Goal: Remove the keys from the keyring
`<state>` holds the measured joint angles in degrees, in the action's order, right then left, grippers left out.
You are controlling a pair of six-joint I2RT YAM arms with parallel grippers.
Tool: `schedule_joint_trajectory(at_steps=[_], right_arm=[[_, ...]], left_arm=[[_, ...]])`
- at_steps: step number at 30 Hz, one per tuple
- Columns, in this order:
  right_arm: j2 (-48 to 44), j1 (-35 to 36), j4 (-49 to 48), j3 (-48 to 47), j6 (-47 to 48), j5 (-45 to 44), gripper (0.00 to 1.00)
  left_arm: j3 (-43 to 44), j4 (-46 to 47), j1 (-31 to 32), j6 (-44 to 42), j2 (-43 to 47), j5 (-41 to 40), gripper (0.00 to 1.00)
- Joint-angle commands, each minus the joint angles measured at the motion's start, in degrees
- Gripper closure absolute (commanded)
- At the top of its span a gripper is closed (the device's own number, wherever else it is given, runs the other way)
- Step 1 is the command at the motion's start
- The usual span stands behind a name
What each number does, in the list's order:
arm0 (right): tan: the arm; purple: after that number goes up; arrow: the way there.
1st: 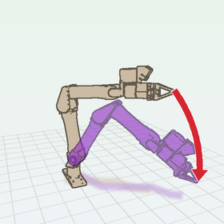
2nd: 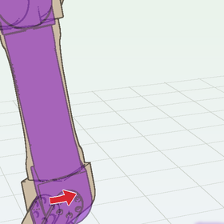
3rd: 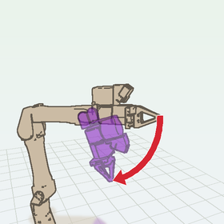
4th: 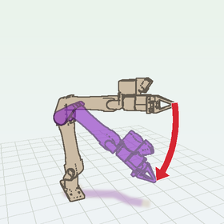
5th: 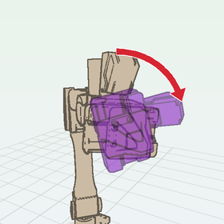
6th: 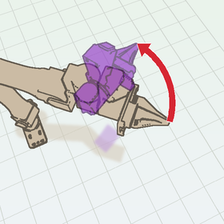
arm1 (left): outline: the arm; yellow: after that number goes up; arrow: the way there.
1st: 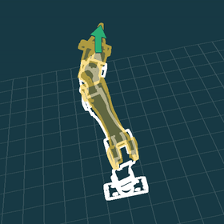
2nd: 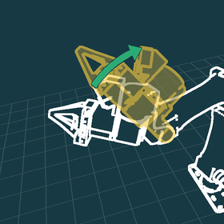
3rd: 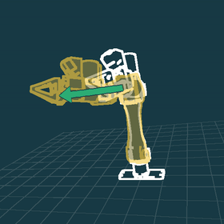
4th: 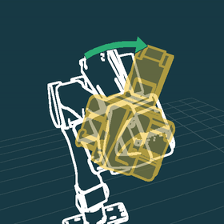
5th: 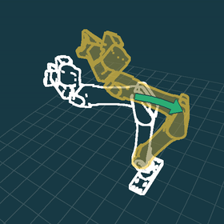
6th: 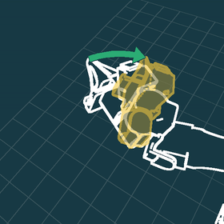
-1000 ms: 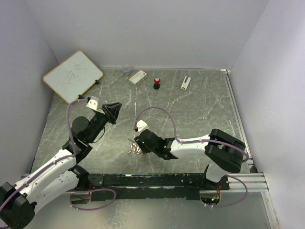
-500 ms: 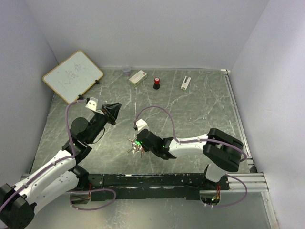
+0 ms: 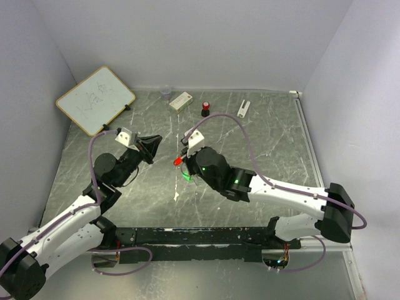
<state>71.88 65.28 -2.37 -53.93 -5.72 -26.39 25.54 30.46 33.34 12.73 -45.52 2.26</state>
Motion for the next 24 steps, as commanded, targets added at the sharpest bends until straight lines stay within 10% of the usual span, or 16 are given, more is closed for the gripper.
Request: schedule_joint_trajectory(at_steps=[1,24], right_arm=[[-3.7,0.0,2.3,-1.4,4.6,1.4,1.0],[-14.8,0.1,3.5,-5.1,9.5,10.4,1.0]], left_arm=[[0.1,7.1,-0.4,-3.4,-1.7,8.8,0.79],[2.1,38.2,-0.4,5.0,-20.0,48.3,0.75]])
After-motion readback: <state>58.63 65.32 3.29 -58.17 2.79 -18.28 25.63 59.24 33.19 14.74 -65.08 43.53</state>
